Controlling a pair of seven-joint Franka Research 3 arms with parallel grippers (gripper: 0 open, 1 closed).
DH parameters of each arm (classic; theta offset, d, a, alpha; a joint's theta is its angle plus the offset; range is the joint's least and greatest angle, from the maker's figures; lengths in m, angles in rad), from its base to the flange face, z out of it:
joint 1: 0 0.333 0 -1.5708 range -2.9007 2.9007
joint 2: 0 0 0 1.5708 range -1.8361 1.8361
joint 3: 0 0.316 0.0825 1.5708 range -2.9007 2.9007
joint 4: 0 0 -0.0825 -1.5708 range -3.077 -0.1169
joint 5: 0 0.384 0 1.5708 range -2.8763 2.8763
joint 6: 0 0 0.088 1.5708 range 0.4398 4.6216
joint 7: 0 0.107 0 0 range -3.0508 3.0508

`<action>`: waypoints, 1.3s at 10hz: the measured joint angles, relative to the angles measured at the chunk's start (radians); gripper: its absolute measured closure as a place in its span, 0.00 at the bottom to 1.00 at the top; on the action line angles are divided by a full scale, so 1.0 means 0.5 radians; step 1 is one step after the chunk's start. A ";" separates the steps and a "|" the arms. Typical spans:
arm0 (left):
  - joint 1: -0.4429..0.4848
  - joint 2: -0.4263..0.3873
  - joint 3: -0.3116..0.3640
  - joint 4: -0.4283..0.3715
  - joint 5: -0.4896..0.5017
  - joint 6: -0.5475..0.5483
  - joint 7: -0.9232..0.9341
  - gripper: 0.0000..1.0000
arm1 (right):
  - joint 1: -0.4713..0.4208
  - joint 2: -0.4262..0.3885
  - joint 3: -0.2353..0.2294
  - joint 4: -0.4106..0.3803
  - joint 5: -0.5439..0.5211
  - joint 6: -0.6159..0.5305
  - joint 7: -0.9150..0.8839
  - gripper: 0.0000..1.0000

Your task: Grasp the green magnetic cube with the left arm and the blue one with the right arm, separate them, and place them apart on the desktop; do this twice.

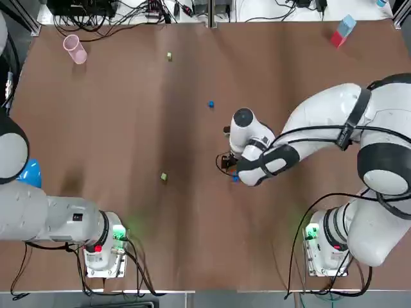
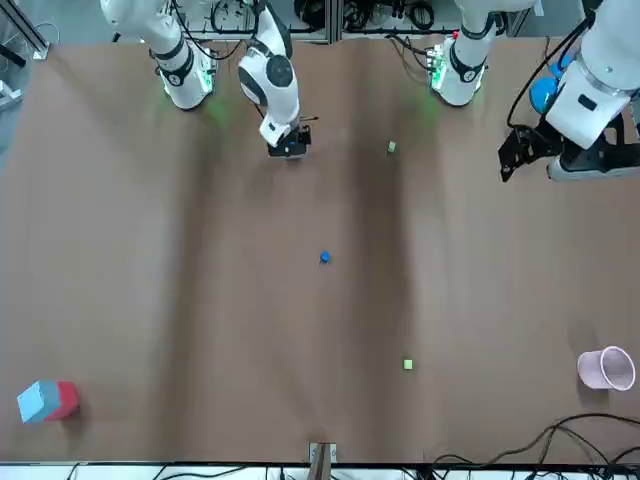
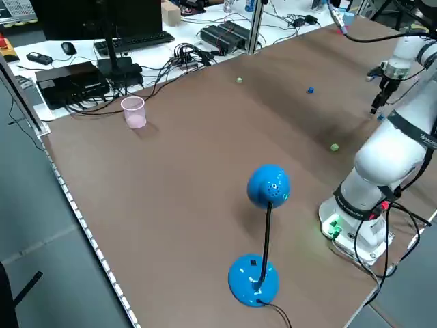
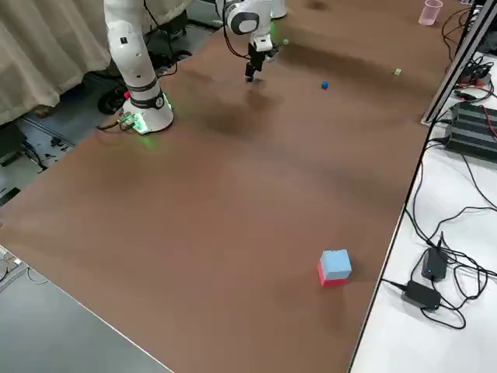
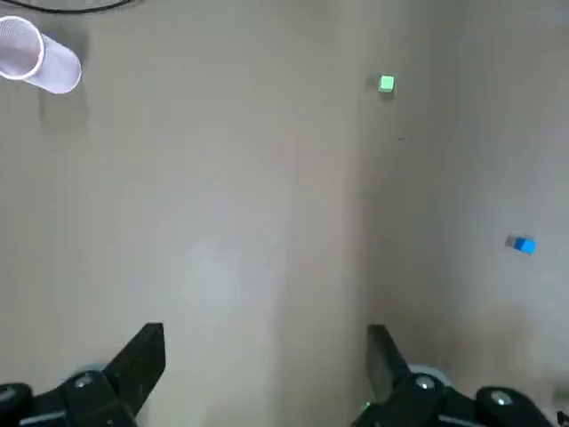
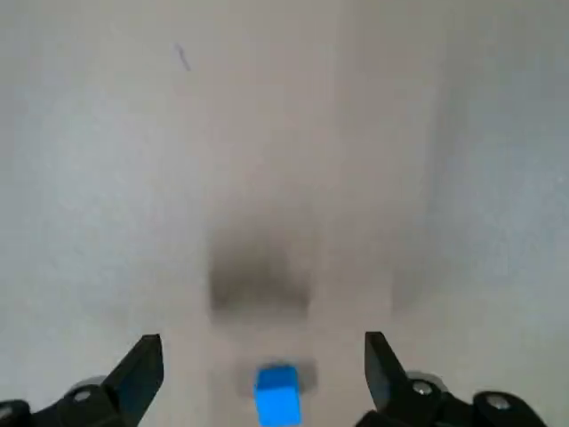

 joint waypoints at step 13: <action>0.024 0.012 -0.024 0.019 0.000 0.005 0.052 0.00 | -0.136 1.008 -0.441 1.972 -0.109 -0.857 -0.032 0.03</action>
